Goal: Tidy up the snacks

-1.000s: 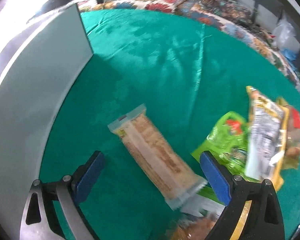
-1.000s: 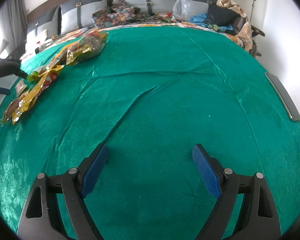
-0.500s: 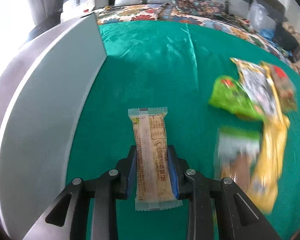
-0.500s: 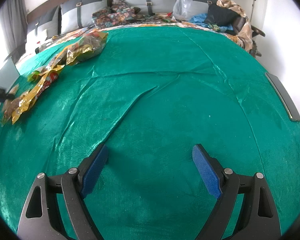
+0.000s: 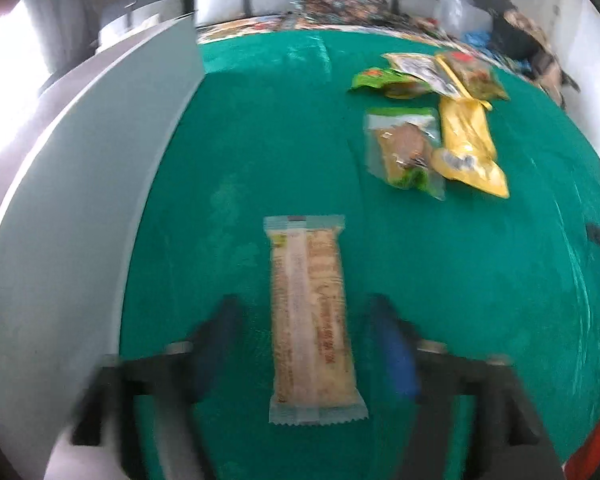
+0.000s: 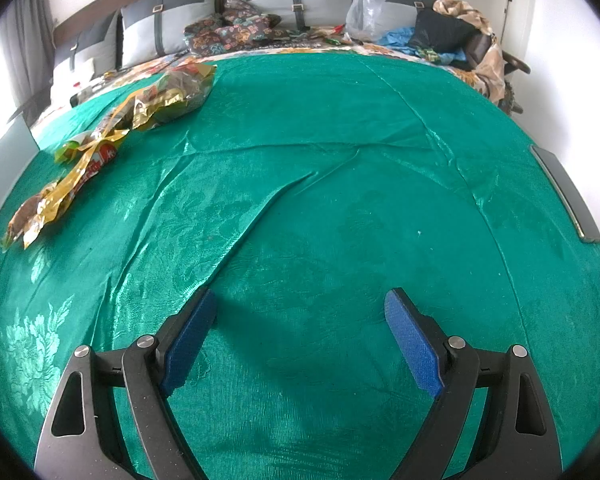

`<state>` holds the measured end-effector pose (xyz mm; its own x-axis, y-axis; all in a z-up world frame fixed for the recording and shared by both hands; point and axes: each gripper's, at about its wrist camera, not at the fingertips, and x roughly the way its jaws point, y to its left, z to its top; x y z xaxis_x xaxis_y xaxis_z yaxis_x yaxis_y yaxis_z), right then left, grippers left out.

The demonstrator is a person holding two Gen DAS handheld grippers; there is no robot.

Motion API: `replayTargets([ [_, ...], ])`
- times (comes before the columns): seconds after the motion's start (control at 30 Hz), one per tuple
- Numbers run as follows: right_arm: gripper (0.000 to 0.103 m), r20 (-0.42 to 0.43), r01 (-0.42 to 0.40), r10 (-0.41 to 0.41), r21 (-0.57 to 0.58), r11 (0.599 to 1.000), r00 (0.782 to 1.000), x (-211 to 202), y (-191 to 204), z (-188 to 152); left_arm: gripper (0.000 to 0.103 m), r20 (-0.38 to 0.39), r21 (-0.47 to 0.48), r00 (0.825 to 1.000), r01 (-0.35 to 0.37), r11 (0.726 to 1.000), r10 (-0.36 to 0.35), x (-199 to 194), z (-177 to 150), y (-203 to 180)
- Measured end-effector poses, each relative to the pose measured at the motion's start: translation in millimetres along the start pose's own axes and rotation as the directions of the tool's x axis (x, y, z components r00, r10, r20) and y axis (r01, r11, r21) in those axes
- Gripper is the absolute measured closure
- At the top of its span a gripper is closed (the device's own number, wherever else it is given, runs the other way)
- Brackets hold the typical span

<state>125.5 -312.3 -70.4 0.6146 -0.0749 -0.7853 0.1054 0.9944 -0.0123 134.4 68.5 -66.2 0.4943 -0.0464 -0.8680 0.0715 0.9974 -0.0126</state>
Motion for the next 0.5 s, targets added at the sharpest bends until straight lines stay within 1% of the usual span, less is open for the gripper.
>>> replayTargets([
  [0.03,0.014,0.000,0.000,0.000,0.000,1.000,1.000,0.2,-0.1,-0.2,0.017,0.002,-0.015,1.000,0.001,1.000,-0.001,2.2,-1.1,3.3],
  [0.07,0.014,0.000,0.000,0.000,0.000,1.000,1.000,-0.1,0.2,0.1,0.015,0.027,-0.020,1.000,-0.010,1.000,0.010,2.0,-3.9,5.6],
  [0.13,0.014,0.000,0.000,0.000,0.000,1.000,1.000,0.1,0.0,-0.1,0.001,0.058,-0.034,0.998,-0.017,0.999,0.019,2.7,-11.4,10.0],
  [0.17,0.014,0.000,0.000,0.000,0.000,1.000,1.000,0.0,0.2,0.0,0.000,0.070,-0.037,0.997,-0.020,0.999,0.022,2.6,-13.9,11.3],
  [0.4,0.014,0.000,0.000,0.000,0.000,1.000,1.000,0.0,0.4,0.1,0.000,0.088,-0.020,0.996,-0.007,1.000,0.009,3.3,-16.3,14.7],
  [0.5,0.014,0.000,0.000,0.000,0.001,1.000,1.000,0.0,0.5,0.0,0.000,0.096,-0.026,0.995,-0.012,1.000,0.015,5.0,-15.1,12.8],
])
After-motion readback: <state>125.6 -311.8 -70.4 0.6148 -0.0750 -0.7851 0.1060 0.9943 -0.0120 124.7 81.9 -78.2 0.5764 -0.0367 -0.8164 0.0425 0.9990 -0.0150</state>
